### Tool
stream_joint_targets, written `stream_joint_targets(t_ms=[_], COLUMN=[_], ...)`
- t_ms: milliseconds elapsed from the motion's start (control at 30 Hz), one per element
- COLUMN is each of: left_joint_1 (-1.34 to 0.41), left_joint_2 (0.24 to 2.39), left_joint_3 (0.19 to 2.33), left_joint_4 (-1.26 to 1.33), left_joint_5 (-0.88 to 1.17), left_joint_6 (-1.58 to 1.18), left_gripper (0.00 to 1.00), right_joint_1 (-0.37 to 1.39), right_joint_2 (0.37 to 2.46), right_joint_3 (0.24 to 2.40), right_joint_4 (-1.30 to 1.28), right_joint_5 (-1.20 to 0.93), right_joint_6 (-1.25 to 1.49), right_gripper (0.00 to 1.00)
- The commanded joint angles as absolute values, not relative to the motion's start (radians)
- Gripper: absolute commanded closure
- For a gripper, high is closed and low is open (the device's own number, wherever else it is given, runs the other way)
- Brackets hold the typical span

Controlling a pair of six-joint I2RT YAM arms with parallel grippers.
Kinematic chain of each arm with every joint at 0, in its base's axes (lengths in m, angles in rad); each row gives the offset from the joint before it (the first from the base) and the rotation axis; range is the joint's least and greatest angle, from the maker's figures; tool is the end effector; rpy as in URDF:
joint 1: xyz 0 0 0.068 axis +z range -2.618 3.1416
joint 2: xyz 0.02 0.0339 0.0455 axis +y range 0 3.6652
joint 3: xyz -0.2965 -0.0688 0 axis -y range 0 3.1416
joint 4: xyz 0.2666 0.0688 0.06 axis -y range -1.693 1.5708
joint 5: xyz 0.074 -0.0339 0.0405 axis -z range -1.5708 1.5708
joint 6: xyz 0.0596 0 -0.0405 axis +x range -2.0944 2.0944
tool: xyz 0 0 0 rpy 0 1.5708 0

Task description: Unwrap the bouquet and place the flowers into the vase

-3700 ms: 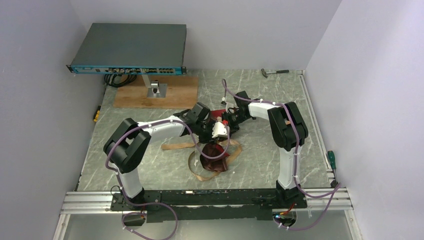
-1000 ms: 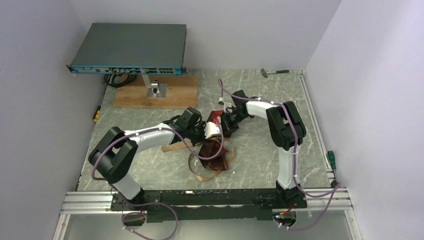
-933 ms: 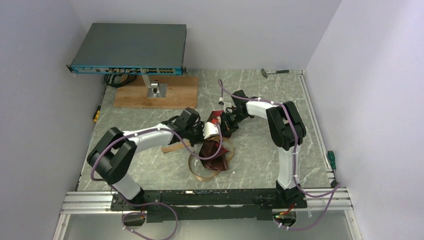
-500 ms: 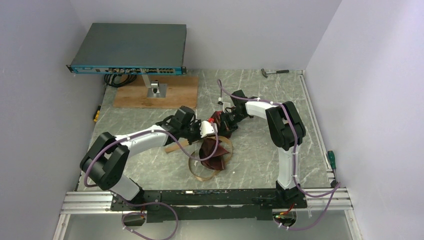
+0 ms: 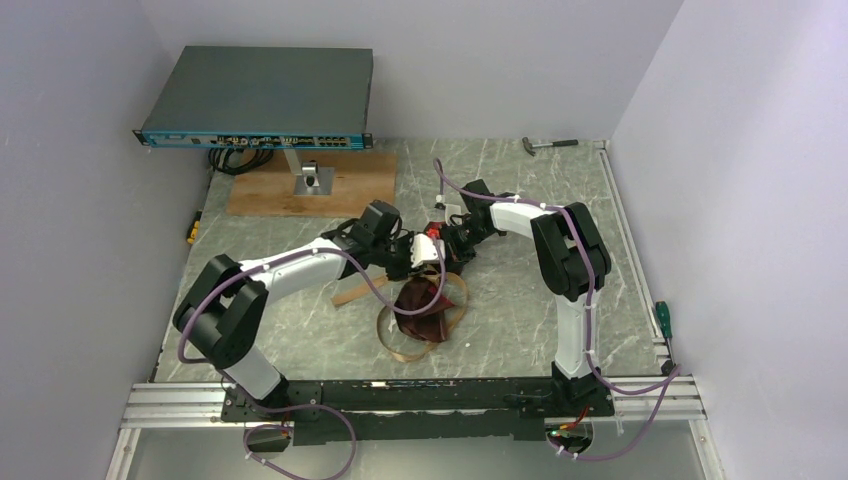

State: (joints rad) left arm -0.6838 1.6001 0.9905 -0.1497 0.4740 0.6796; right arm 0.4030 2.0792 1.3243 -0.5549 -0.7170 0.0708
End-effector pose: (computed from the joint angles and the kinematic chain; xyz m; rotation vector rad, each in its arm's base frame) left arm 0.2725 -0.2572 0.2190 1.6184 1.6194 -0.5521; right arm 0.3805 0.2048 0.1186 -0.6095 2.7880 1.1260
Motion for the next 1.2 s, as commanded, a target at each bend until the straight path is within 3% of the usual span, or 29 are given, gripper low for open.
stream_joint_targets(t_ms=[0, 300, 500, 800, 1033, 1167], left_joint_1=[-0.708, -0.732, -0.729, -0.676, -0.6, -0.595], left_joint_2=[1.611, 1.729, 1.655, 1.512, 1.49, 1.488], left_joint_3=[1.001, 1.06, 1.019, 0.969, 0.957, 0.937], left_joint_4=[-0.175, -0.243, -0.241, -0.182, -0.157, -0.179], left_joint_5=[0.532, 0.403, 0.373, 0.34, 0.339, 0.371], left_joint_6=[0.74, 0.735, 0.697, 0.545, 0.349, 0.382], left_gripper=[0.58, 0.58, 0.78, 1.0, 1.0, 0.86], right_joint_1=[0.406, 0.407, 0.405, 0.405, 0.406, 0.405], right_joint_2=[2.152, 2.157, 2.16, 2.155, 2.155, 2.157], right_joint_3=[1.29, 1.289, 1.276, 1.258, 1.262, 1.267], right_joint_4=[-0.551, -0.549, -0.54, -0.527, -0.532, -0.534], right_joint_5=[-0.447, -0.442, -0.431, -0.413, -0.402, -0.406], right_joint_6=[-0.009, -0.012, -0.017, -0.027, -0.032, -0.03], right_gripper=[1.0, 1.0, 1.0, 1.0, 1.0, 1.0])
